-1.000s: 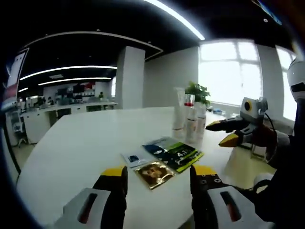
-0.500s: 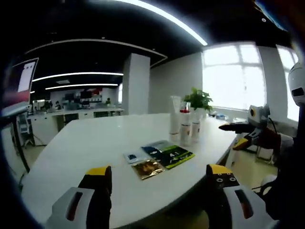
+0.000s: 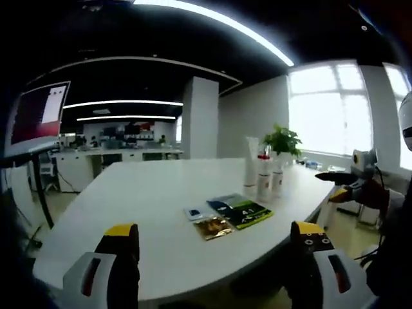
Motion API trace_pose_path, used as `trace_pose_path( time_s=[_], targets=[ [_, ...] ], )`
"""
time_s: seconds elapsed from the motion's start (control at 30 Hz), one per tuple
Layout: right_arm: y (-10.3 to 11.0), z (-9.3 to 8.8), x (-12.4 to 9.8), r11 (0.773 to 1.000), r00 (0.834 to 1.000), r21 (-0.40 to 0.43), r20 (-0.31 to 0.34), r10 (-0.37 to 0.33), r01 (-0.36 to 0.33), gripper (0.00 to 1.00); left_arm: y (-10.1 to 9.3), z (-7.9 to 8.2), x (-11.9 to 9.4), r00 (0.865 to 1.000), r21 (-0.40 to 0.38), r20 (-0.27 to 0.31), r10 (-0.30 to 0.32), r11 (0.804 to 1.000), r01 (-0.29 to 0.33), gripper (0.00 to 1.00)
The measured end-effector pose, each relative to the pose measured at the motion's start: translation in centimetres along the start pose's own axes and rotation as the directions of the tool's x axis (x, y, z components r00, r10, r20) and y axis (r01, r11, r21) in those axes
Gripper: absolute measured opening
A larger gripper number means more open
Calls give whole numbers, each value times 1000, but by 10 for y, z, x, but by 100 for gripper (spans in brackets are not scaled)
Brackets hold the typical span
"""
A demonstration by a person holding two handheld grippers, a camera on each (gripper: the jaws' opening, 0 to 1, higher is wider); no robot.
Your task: Arrange the skincare products in the storage area until every visible bottle or jar stands upright without overlapping.
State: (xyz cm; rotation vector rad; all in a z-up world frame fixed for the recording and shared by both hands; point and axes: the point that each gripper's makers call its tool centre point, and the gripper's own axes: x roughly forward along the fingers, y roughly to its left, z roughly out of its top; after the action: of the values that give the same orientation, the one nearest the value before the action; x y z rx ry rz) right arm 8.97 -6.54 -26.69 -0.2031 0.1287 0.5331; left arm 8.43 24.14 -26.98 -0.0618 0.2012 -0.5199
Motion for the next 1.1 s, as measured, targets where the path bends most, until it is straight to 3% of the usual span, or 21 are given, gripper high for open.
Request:
trace_pose_path(
  time_s=[0.87,1.0,1.1],
  targets=[
    [2,-11,4,999,1000,44,-26,10,-9,100,-3,-11,3,1000,-22,-26,3,1000,-3,100],
    [-1,-9,2,1000,1000,27,-21,3,-3,100,-6,-1,0,1000,-26,23,-2,1000,2,100],
    [-1,-10,2,1000,1000,23,-30,5,-4,100,-6,1,1,1000,-16,25,2,1000,-1,100]
  ],
)
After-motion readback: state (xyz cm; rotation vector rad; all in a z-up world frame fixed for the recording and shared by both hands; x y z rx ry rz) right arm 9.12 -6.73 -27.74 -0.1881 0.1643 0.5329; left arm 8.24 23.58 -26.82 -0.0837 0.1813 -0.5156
